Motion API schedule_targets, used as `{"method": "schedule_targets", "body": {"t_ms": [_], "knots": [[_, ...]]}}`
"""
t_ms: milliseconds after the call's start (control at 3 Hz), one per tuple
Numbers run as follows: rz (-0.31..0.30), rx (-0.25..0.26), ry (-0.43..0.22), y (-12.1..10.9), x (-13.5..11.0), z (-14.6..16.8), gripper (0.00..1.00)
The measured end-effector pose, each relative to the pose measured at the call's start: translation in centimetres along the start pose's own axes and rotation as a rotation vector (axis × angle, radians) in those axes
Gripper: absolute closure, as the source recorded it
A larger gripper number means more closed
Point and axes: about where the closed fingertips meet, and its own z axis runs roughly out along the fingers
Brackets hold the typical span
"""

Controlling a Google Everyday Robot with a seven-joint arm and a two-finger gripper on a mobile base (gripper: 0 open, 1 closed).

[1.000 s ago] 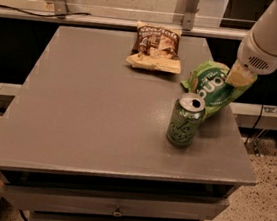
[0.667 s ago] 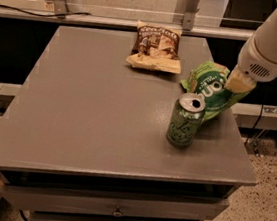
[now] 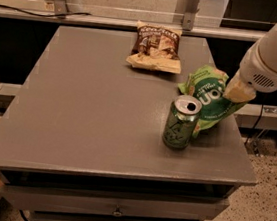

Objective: Move green rice chip bag near green can

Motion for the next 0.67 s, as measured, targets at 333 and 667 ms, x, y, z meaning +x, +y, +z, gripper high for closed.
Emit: {"method": "schedule_targets", "body": {"t_ms": [333,667], "knots": [[-0.008,-0.021,-0.017,1.5,-0.1,-0.3,1.0],[-0.016,-0.04,-0.02,2.8,0.0,-1.0,1.0]]}}
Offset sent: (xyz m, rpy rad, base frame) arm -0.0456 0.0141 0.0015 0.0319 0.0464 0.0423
